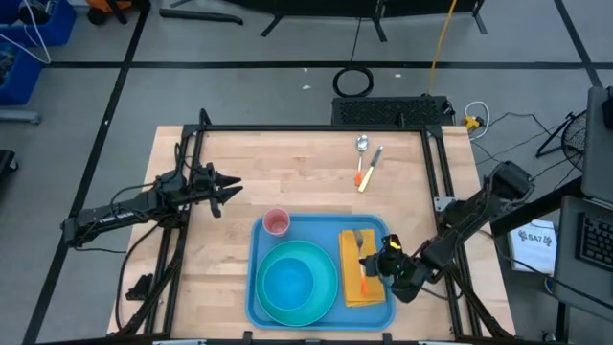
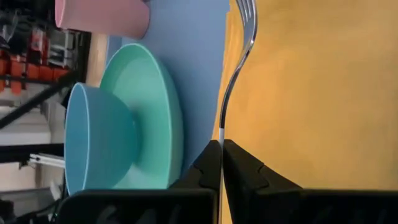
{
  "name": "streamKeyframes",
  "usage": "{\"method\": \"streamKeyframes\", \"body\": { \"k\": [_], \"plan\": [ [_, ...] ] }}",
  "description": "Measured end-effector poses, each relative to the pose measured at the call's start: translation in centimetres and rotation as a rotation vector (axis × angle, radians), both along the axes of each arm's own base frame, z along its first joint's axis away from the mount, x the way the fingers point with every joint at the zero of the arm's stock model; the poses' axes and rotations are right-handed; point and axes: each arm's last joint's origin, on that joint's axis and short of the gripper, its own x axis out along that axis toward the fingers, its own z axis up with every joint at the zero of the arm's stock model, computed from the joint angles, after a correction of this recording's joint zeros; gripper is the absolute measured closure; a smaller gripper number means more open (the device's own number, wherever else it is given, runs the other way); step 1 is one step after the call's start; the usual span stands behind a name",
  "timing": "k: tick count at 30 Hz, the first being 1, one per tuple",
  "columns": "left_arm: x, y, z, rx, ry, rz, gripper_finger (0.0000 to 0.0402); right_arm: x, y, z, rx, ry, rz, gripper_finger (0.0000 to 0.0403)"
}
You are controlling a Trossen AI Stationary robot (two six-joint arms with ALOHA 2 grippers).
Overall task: Set up tray
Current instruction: Put the orange fork on the yellow napkin
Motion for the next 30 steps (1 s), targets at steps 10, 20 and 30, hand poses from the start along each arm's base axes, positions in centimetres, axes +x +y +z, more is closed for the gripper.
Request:
{"method": "streamKeyframes", "body": {
  "k": [10,20,30],
  "plan": [
    [0.0,0.0,0.0,0.0,0.0,0.0,0.0249,1.2,0.8,-1.1,0.041,-0.066,-0.016,0.0403],
    [0.0,0.0,0.0,0.0,0.001,0.0,0.0249,2.0,0.6,-1.5,0.035,-0.062,0.002,0.0403],
    [0.0,0.0,0.0,0.0,0.001,0.0,0.0249,2.0,0.6,-1.9,0.039,-0.054,-0.006,0.0403]
  ]
}}
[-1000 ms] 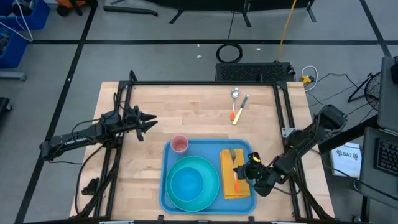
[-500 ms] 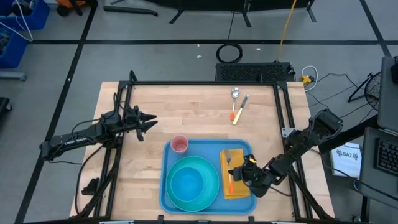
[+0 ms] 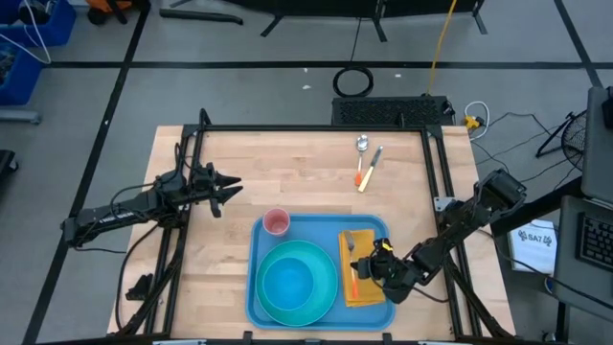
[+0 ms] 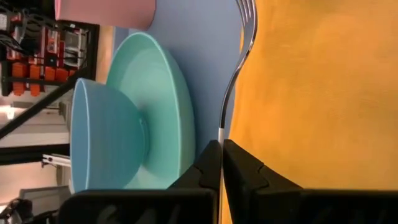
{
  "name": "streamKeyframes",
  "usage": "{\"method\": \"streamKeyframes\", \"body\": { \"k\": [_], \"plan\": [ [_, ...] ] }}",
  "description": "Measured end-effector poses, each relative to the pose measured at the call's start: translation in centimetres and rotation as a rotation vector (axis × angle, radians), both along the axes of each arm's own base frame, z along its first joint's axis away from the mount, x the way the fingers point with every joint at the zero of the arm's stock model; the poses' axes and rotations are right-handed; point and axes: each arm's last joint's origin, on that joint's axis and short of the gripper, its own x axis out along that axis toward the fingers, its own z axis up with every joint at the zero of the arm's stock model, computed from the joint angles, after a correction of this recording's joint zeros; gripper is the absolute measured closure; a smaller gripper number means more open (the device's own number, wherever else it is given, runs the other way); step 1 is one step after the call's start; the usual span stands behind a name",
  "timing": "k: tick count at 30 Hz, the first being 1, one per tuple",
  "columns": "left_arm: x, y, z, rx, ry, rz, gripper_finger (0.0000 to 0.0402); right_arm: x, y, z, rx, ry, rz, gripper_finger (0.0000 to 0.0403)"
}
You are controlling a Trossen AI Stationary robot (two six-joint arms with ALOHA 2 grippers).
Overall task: Set up tray
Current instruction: Put the orange fork on the yellow napkin
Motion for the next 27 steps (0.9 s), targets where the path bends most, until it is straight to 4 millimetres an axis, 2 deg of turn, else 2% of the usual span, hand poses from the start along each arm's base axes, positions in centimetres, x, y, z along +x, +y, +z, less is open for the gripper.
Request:
{"method": "streamKeyframes", "body": {
  "k": [17,27],
  "plan": [
    [0.0,0.0,0.0,0.0,0.0,0.0,0.0249,0.61,-0.07,-0.98,-0.016,0.005,-0.003,0.0403],
    [0.0,0.0,0.0,0.0,0.0,0.0,0.0249,0.55,-0.09,-1.03,-0.01,0.008,-0.009,0.0386]
  ]
}}
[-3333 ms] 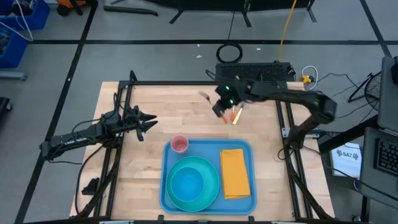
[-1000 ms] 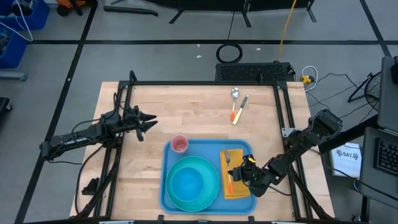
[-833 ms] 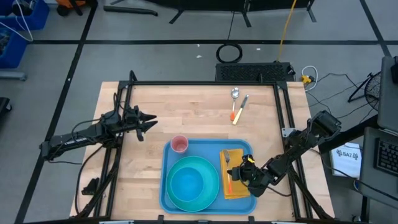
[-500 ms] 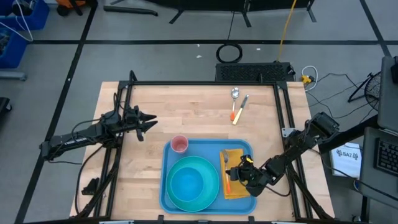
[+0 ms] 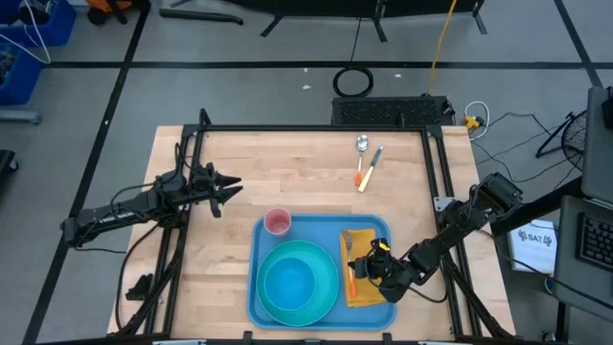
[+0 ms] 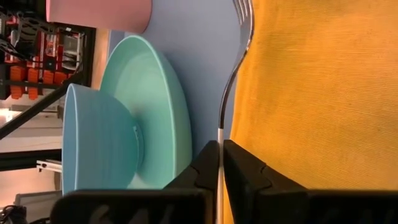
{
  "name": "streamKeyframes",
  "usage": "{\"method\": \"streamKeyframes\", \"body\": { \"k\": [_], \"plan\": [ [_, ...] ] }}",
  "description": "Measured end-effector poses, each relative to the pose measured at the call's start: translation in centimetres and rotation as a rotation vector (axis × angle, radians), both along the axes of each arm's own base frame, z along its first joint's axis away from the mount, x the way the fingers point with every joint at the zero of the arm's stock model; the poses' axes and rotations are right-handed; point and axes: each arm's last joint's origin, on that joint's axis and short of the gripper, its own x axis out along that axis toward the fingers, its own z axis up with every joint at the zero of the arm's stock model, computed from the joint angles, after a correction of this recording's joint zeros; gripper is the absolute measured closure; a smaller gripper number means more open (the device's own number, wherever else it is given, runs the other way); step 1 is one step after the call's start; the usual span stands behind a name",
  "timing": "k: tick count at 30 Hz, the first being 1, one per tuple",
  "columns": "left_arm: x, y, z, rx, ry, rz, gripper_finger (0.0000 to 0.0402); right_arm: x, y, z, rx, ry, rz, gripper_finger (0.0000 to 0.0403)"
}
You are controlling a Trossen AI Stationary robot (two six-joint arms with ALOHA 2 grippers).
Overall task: Set up tray
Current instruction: Put the orange fork on the yellow napkin
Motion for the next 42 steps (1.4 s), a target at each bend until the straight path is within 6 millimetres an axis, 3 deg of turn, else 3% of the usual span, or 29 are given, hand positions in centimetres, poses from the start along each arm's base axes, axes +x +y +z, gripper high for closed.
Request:
{"method": "streamKeyframes", "body": {
  "k": [11,30,42],
  "plan": [
    [0.0,0.0,0.0,0.0,-0.001,0.0,0.0249,-0.04,0.06,0.0,0.02,-0.004,-0.011,0.0378],
    [0.0,0.0,0.0,0.0,0.0,0.0,0.0249,-0.12,0.24,-0.14,0.092,0.035,0.016,0.0273],
    [0.0,0.0,0.0,0.0,0.0,0.0,0.0249,-0.17,0.21,0.1,0.111,0.03,0.007,0.027]
  ]
}}
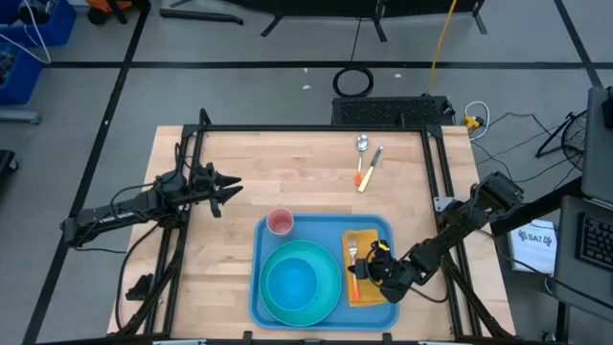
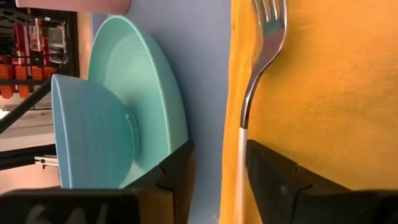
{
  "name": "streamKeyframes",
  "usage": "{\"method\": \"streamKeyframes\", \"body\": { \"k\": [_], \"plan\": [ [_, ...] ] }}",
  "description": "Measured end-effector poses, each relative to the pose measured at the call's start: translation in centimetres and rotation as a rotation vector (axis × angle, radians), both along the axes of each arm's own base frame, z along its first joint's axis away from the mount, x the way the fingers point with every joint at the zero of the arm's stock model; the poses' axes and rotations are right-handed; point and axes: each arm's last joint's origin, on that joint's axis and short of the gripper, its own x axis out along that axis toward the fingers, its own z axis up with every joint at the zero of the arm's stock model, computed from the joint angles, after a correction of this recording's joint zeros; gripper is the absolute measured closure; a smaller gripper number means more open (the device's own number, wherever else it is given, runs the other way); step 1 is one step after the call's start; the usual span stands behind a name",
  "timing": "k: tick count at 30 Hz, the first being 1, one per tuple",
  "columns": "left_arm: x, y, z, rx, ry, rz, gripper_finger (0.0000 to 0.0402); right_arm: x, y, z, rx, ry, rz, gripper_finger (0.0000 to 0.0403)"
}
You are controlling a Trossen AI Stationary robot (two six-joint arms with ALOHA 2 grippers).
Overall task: Set up tray
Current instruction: Put the orange fork on the yellow napkin
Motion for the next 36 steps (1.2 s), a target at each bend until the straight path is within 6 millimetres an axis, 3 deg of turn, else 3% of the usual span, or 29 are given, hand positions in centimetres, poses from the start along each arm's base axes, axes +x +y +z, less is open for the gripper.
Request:
{"method": "streamKeyframes", "body": {
  "k": [8,36],
  "plan": [
    [0.0,0.0,0.0,0.0,0.0,0.0,0.0249,-0.56,-0.37,0.85,0.007,0.048,0.026,0.027],
    [0.0,0.0,0.0,0.0,0.0,0.0,0.0249,-0.62,-0.67,0.48,0.048,0.166,0.122,0.0271]
  ]
}}
